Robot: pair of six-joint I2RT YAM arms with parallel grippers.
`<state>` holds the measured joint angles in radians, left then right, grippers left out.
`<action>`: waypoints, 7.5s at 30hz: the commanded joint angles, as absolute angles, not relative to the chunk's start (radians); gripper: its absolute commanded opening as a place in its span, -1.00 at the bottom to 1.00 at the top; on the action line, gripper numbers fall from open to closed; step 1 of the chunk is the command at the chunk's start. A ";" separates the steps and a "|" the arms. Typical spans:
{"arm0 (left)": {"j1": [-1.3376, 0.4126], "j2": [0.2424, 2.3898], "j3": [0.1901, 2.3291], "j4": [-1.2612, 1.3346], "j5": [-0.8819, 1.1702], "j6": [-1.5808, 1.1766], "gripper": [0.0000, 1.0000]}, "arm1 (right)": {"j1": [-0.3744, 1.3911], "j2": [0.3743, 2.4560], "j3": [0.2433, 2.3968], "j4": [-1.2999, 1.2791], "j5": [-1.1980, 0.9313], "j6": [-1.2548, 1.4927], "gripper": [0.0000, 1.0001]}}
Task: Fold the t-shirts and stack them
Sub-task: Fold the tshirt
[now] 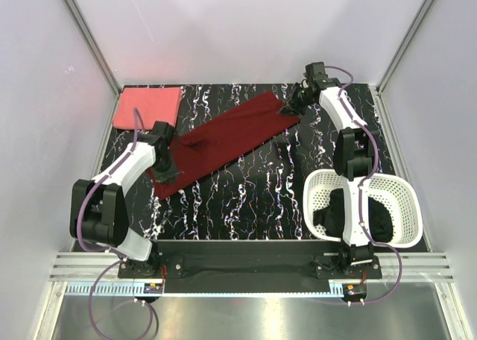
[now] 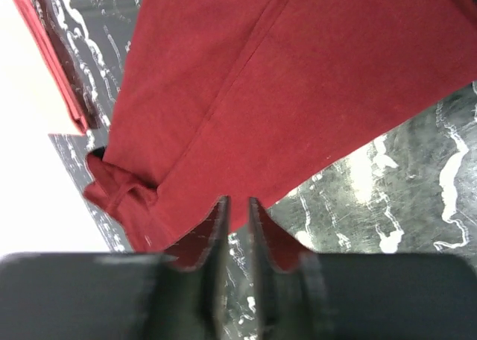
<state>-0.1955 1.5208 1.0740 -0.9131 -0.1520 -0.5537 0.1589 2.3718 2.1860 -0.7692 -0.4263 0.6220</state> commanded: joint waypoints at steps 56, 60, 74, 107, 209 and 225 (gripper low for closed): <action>0.009 1.739 1.284 -0.580 0.373 -0.707 -0.40 | 0.166 2.189 1.944 -0.923 -0.204 0.563 -0.81; -0.029 1.893 1.411 -0.583 0.377 -0.716 -0.41 | 0.164 2.155 1.950 -0.910 -0.190 0.565 -0.81; -0.138 2.258 1.920 -0.535 0.515 -0.752 -0.28 | 0.164 2.125 1.967 -0.922 -0.183 0.538 -0.81; 0.109 1.341 0.923 -0.840 0.091 -0.595 -0.32 | 0.161 2.273 1.870 -0.888 -0.124 0.468 -0.56; -0.255 2.157 2.146 -0.765 -0.127 -0.490 0.75 | 0.546 1.787 1.652 -1.091 -0.152 0.367 0.67; -0.449 2.224 1.966 -0.963 -0.353 -1.061 0.36 | 0.545 1.807 1.424 -0.917 -0.186 0.390 0.11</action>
<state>-0.4633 2.1773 1.9667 -0.9047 -0.2695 -0.9054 0.5346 1.8133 1.4563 -0.9829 -0.1665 0.3733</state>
